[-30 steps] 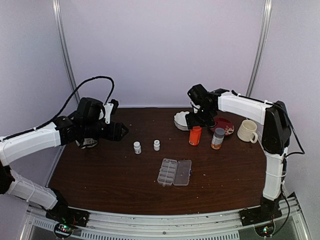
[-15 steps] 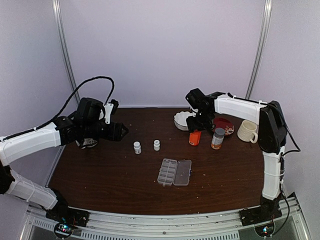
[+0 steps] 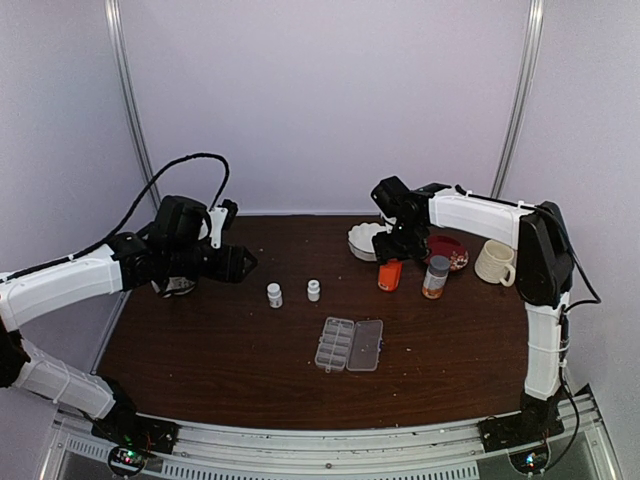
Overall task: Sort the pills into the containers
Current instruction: Pick up the pill bottle from the center of the board.
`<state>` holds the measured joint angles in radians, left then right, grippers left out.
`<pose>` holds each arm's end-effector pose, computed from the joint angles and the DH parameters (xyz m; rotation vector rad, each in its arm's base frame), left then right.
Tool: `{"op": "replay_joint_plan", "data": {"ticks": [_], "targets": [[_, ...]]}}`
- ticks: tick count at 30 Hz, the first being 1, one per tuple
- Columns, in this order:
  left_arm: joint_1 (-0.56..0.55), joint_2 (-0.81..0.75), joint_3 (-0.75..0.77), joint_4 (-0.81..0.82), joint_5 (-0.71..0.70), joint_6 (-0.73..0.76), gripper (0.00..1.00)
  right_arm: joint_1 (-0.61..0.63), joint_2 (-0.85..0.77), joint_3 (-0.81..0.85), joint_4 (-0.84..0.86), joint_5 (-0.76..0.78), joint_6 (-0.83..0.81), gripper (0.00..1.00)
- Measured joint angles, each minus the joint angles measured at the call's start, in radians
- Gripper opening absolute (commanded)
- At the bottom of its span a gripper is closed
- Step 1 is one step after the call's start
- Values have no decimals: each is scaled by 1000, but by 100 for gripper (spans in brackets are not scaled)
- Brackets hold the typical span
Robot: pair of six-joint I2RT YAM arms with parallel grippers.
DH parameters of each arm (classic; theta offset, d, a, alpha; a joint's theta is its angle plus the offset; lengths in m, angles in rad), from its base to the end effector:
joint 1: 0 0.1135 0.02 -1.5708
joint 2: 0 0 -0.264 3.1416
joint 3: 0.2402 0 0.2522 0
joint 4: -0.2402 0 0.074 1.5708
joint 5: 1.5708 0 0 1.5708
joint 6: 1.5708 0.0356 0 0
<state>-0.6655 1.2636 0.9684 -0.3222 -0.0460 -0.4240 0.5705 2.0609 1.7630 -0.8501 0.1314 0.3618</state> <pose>0.2223 -0.1724 0.2878 0.2439 2.2310 -0.5564 0.3736 0.2342 0.2322 -0.2437 2.6935 0.1019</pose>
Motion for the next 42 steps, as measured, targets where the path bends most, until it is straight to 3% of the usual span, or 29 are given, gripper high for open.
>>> {"op": "replay_joint_plan", "data": {"ticks": [8,17,23,30,42], "targets": [[0,6,0,0,2,0,65,0,0,0,1,0,-2,61],[0,6,0,0,3,0,65,0,0,0,1,0,-15,70],[0,6,0,0,9,0,65,0,-5,0,1,0,-19,58],[0,6,0,0,22,-1,65,0,-6,0,2,-1,-19,57],[0,6,0,0,35,-1,65,1,-21,-5,8,-12,-28,37]]}}
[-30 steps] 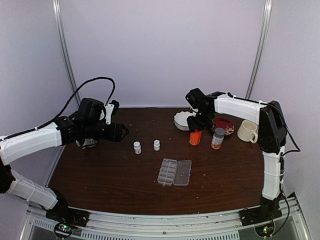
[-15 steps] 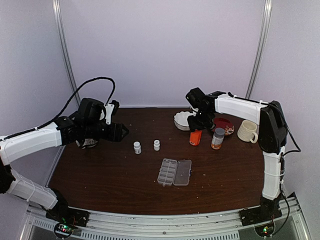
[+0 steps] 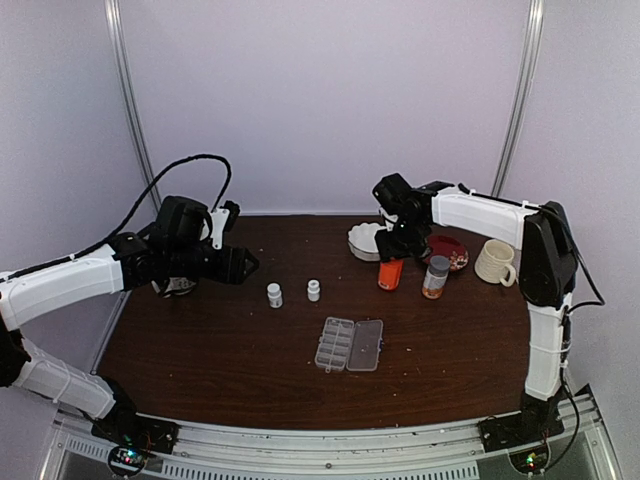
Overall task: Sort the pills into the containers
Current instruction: Pick up the pill bottle from the center of the board, then unscrew the lid of the pill bottle.
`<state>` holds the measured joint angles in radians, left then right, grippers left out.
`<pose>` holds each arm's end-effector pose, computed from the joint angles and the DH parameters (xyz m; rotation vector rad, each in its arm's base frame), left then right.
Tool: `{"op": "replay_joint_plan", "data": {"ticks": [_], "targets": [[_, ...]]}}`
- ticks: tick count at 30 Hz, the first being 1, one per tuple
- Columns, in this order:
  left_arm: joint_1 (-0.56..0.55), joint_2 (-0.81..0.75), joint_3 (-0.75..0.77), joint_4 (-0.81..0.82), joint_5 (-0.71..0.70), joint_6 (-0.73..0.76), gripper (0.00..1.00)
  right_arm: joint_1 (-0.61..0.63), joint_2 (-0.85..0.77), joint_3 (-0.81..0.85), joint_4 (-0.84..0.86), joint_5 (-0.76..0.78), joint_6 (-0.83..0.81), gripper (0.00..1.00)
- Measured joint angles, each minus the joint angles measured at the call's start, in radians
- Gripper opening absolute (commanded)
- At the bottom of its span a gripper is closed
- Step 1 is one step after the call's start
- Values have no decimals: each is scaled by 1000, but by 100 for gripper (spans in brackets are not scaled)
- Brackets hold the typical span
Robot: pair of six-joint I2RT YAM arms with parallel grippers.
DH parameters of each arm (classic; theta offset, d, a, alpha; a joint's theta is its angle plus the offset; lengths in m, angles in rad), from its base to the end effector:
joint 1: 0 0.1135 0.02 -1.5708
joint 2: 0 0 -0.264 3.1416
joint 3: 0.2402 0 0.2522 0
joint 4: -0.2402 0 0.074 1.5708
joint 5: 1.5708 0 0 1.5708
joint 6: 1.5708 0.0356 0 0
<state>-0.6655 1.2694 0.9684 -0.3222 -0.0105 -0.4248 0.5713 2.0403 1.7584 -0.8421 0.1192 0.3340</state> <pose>0.2223 -0.1741 0.2863 0.2652 2.2433 -0.5905 0.3713 0.2336 0.2398 -0.2818 2.6715 0.1227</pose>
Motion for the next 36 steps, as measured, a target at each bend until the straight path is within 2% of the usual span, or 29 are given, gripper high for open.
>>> {"op": "replay_joint_plan", "data": {"ticks": [3,5,6,7,12,16,20,25,30,36], "targets": [[0,0,0,0,18,0,69,10,-53,-39,15,-13,-26,25],[0,0,0,0,27,1,75,19,-121,-80,32,-34,-45,22],[-3,0,0,0,26,0,93,24,-158,-97,39,-45,-51,22],[-5,-2,0,0,26,0,97,29,-196,-113,49,-63,-55,21],[-26,-49,-12,38,10,8,97,55,-401,-206,146,-194,-55,12],[-85,-132,-62,128,-37,56,98,87,-539,-310,261,-305,-30,0],[-211,-257,-194,340,-96,206,98,154,-651,-412,372,-389,12,0],[-273,-344,-362,610,-33,491,98,232,-720,-473,512,-481,77,0],[-278,-353,-381,705,34,695,98,302,-733,-492,660,-568,146,0],[-279,-379,-381,787,111,819,97,373,-725,-495,780,-665,179,0]]}}
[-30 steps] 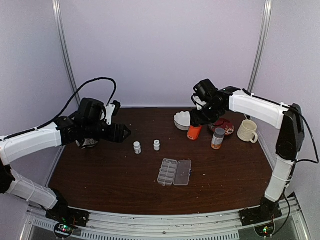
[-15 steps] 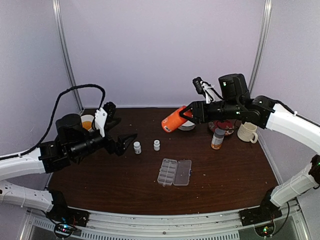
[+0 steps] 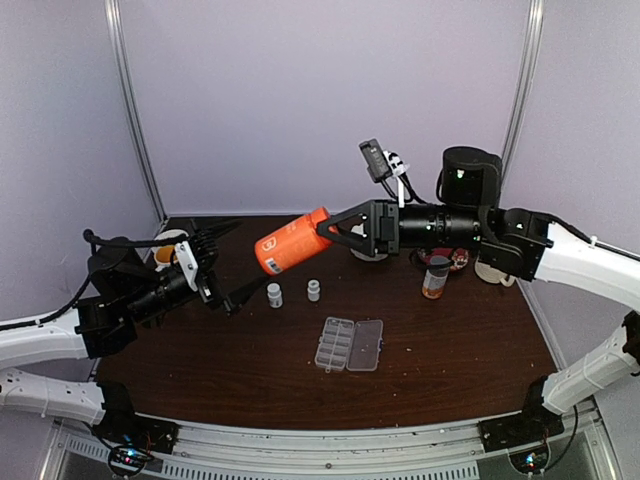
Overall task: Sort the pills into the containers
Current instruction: Unscrew the lid of the pill bottle.
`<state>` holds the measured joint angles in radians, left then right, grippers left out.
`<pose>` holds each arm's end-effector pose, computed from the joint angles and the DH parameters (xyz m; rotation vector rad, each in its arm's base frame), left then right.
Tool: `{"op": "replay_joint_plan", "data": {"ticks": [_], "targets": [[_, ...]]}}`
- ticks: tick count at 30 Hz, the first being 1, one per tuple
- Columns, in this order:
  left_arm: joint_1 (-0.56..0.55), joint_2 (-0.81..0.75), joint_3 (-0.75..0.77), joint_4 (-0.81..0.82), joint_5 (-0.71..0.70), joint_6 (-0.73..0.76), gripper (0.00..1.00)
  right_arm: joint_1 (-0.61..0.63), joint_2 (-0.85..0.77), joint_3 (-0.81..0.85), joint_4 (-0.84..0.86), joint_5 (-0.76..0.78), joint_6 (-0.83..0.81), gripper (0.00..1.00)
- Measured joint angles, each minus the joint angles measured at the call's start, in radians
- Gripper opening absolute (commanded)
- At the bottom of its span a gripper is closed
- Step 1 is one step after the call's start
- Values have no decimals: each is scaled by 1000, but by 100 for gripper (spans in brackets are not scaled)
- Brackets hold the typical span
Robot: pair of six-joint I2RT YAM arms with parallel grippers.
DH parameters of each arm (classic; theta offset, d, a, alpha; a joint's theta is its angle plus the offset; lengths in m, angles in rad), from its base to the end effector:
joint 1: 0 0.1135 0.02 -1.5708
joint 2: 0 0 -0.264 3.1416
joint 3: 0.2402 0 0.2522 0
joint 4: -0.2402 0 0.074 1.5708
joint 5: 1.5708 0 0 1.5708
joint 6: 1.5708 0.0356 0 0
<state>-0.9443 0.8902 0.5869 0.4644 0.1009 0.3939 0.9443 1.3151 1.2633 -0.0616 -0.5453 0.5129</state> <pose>0.1223 -0.1751 0.3203 0.9527 1.0679 -0.5258 0.1637 0.2577 0.4043 -0.8542 1.7229 1.4981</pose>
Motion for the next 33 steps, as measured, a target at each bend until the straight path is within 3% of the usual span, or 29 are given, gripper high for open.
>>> {"op": "replay_joint_plan", "data": {"ticks": [11,24,31,33], "targets": [[-12,-36,-7,14,168,79,94,43,35,0,90,-42,37,0],[-20,-40,-7,-3,196,79,73,66,46,0,105,-43,45,0],[-20,-40,1,-15,207,75,71,72,50,0,104,-45,44,0],[-20,-40,4,-18,210,74,62,72,51,0,105,-45,44,0]]}}
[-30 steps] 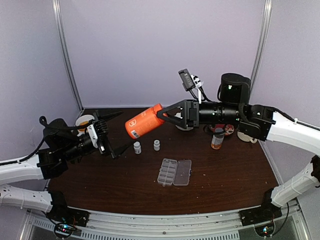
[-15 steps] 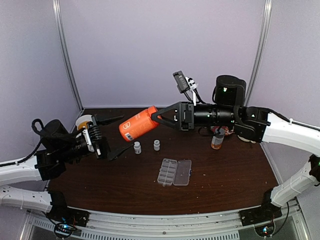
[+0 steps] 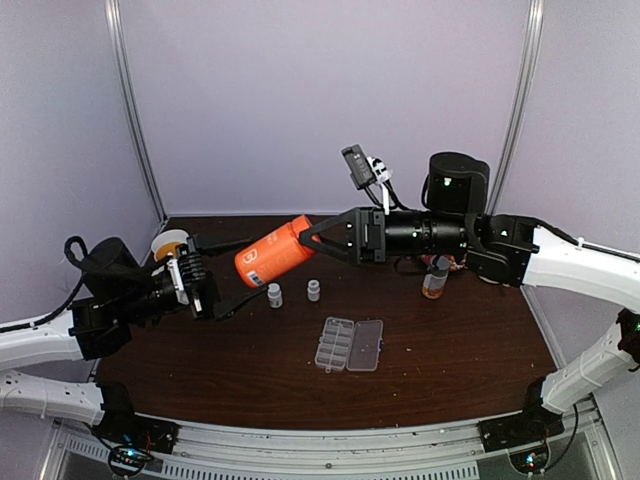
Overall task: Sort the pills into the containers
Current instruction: Unscrew the lid of the pill bottle.
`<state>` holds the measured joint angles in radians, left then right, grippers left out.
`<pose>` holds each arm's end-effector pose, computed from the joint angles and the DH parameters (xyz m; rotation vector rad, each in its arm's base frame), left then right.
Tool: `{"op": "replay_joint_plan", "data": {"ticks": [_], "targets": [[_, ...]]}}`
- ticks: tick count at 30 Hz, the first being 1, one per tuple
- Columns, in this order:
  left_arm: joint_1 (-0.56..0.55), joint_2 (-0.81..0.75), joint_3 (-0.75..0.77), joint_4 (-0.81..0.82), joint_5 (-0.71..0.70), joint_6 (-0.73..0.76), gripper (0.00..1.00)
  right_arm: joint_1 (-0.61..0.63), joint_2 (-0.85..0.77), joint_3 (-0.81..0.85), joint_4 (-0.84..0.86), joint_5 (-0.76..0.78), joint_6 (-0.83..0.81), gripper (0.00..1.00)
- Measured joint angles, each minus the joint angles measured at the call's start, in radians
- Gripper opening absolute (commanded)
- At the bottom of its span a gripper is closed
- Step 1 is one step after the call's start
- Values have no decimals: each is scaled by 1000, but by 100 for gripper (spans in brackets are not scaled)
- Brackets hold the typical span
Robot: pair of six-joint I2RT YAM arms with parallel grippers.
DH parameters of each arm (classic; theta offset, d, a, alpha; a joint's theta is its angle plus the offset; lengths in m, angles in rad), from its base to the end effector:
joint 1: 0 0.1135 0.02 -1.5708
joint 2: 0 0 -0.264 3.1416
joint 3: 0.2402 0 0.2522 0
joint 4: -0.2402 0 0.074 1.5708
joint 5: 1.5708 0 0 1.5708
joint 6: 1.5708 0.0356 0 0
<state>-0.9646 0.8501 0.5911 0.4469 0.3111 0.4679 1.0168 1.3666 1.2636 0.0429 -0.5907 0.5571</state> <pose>0.1072 -0.1738 0.3273 1.1161 0.8793 -0.6267 0.1513 0.2823 0.4003 -0.9310 1.6688 1.6196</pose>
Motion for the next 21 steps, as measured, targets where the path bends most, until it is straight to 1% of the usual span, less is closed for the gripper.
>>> {"op": "replay_joint_plan", "data": {"ticks": [8,10,11,18,21], "targets": [[-2,-3,8,-10,3,-10,11,0,3,7,0,2,-4,0],[-2,-3,13,-19,3,-18,2,0,3,8,-2,2,-8,0],[-2,-3,16,-24,3,-24,0,-1,3,8,-2,2,-8,0],[-2,6,63,-81,-17,-145,0,-1,2,35,-40,26,-9,0],[-2,22,101,-122,-15,-225,0,-1,-6,43,-47,41,-50,0]]}}
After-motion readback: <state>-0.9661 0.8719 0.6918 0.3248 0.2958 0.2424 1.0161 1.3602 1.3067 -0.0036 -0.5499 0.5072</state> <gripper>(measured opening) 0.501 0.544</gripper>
